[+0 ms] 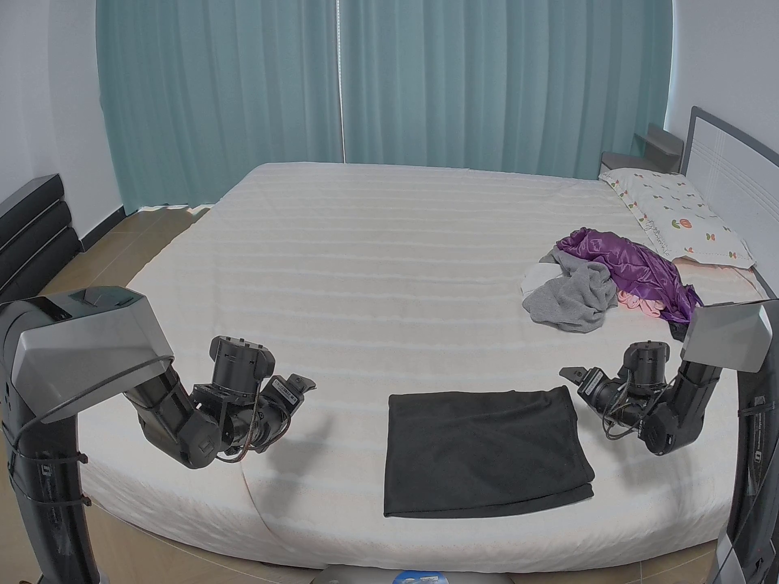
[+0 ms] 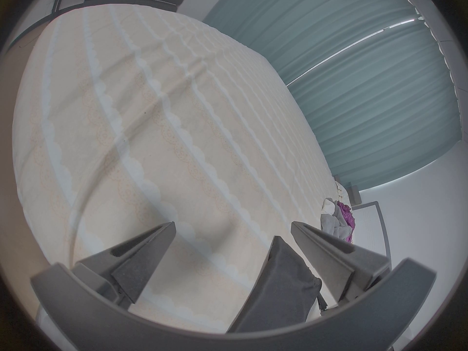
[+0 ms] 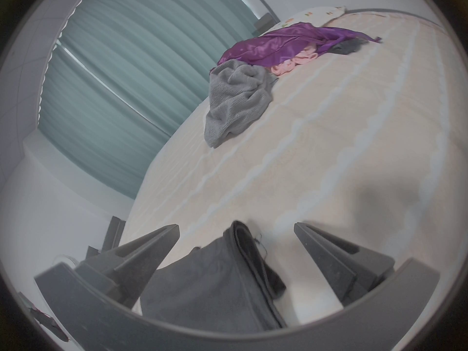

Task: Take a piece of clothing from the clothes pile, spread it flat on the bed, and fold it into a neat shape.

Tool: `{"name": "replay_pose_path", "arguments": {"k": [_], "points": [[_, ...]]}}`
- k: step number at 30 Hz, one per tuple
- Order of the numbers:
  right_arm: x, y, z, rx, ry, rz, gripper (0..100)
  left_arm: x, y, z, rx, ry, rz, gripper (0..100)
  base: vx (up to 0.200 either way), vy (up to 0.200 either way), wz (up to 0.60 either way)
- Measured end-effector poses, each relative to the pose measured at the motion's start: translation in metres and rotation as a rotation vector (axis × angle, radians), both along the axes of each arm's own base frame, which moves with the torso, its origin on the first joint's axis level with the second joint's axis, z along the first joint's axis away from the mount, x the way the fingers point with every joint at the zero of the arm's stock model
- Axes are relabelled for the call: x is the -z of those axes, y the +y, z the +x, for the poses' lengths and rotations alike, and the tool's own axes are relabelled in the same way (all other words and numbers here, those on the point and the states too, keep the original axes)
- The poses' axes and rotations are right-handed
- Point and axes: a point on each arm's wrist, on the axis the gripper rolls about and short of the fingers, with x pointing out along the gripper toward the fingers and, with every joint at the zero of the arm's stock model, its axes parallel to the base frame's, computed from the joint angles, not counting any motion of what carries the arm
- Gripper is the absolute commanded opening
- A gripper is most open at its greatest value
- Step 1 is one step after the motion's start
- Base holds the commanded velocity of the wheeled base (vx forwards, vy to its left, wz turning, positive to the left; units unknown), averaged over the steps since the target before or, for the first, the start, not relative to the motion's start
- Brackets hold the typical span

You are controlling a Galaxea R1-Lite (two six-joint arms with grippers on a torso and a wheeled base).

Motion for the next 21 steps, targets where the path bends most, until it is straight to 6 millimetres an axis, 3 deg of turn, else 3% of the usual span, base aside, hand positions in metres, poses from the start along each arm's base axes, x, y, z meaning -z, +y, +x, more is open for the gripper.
{"name": "replay_pose_path", "arguments": {"k": [5,11,21], "points": [[-0.012,-0.007,-0.034,0.054,-0.030,0.084,100,0.000,-0.001,-0.001,0.003,0.002,-0.001,100,0.000,0.000,0.00],[-0.019,-0.013,-0.061,0.059,-0.050,0.230,100,0.000,-0.001,-0.002,0.005,0.003,-0.001,100,-0.200,0.000,0.00],[-0.011,-0.021,-0.073,0.067,0.015,0.262,100,-0.001,-0.001,-0.001,0.002,-0.001,-0.007,100,0.000,-0.020,0.00]]}}
